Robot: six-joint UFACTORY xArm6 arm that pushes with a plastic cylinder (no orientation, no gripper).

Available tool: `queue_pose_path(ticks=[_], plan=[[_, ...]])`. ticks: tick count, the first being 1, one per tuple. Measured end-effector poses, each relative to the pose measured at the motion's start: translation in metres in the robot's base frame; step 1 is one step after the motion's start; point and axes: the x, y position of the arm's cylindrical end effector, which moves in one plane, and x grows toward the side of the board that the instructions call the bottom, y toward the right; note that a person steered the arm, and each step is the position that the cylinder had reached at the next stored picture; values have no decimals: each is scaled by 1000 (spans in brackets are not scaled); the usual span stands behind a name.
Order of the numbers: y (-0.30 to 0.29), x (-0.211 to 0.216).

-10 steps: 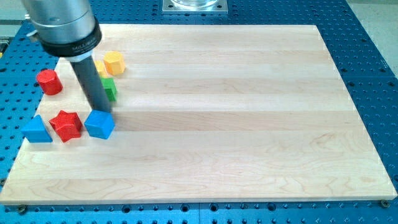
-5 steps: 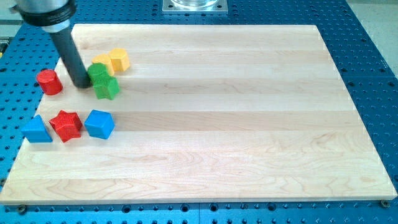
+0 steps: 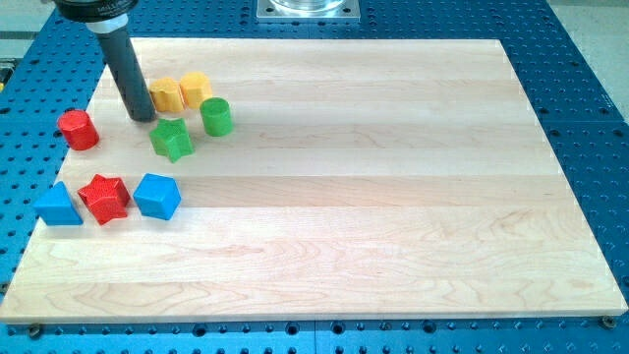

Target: Move the hexagon diagonally top right to the green circle

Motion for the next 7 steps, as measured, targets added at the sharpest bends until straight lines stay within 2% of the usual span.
queue_pose_path(ticks=[3,6,7], plan=[[18,-30],[119,-29],[121,-44]])
